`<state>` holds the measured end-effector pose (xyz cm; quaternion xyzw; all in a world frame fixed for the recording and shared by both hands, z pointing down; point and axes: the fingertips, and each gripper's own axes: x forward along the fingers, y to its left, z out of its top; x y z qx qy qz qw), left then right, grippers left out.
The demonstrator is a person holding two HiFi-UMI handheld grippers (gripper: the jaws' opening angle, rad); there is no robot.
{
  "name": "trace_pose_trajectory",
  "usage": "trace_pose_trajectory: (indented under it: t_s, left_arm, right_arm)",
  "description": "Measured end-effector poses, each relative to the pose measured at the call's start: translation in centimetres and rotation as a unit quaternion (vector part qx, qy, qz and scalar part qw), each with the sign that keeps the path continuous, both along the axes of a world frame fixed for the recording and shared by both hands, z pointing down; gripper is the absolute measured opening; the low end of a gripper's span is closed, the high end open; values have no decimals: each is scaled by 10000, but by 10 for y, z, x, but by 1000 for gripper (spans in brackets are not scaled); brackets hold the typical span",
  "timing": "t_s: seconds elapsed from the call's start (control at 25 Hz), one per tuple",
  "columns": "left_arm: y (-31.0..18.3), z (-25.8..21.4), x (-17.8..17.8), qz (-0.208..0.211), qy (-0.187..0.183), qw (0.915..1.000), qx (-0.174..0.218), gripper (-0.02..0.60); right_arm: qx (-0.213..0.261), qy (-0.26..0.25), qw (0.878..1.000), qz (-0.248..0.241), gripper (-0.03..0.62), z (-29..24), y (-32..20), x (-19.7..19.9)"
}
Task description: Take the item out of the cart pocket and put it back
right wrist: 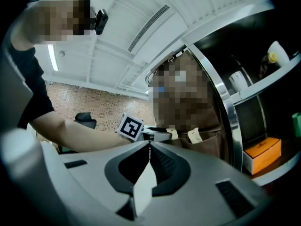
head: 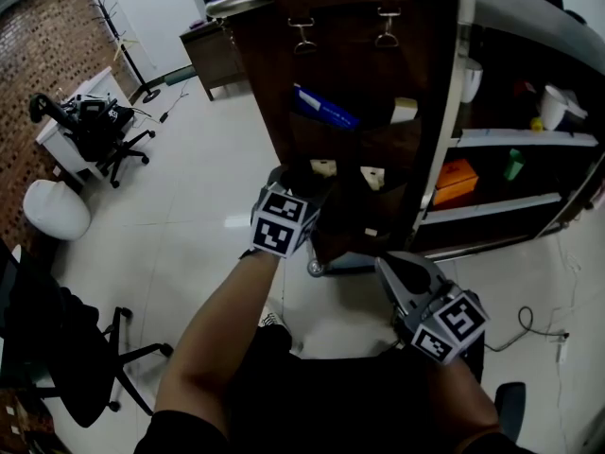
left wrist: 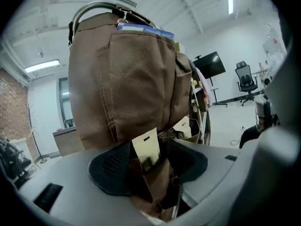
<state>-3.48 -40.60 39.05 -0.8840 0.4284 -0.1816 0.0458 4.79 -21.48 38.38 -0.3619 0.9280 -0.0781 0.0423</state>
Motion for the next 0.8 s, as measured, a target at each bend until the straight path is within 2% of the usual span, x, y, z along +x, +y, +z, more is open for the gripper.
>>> trace_pose_trajectory:
  t_s: [0.12,0.32,0.44,0.48,0.56,0.6,0.8]
  left_arm:
    - [-5,-4,3,169,237,9994,-200,241]
    - [-1,4,14,749,-172,9967,-276,241]
    - [0,2,18,820,-72,9962,-278,239]
    - [0,0,18,807,-36,9964,-270,213]
    - [2,-2,18,806,1,9965,-200,107]
    - [2,-3,20,836,-1,9963,-186,77]
    - [9,4,39,1211,-314,9917,-278,78]
  right_arm:
    - [-29,-5,10000,2,20,3,-1,1]
    - [-58,-16,10000,-17,20,7,-2,-1]
    - [-105,-12,9999,-36,20,9,-2,-2]
    - [-115,-7,9999,-42,20,10,-2,-3]
    - [-128,-14,9999,-54,20,11,-2,-3]
    - [-132,-21,9999,-56,20,11,-2,-3]
    - [-156,-84,9998,-27,20,10,-2,-1]
